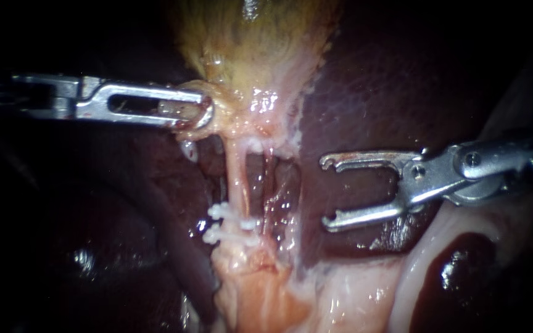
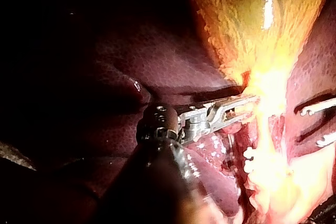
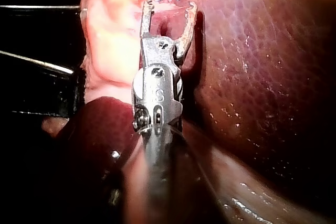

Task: Going back second clip left tube

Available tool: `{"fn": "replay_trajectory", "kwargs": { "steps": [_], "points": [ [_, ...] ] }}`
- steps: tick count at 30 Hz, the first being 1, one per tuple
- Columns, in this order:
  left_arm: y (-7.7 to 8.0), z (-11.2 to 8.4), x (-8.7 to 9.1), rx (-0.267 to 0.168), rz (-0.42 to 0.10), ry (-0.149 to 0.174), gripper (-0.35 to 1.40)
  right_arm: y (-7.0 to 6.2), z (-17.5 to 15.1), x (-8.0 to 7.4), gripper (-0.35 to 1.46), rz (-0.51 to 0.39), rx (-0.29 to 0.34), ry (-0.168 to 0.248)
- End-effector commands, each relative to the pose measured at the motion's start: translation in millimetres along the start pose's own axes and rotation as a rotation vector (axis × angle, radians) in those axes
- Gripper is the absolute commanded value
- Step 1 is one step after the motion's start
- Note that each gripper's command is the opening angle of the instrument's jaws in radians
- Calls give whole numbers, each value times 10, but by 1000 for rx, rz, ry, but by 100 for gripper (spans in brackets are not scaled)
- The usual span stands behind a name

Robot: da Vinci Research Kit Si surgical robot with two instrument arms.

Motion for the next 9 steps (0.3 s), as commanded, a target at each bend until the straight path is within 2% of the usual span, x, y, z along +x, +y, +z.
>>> {"fn": "replay_trajectory", "kwargs": {
  "steps": [1,9],
  "points": [
    [-1,2,0,2,-6,-5,-35,0,0,0,50,0,1,0],
    [-4,-2,0,0,-6,-7,-35,-1,-1,0,50,0,1,0]
  ]
}}
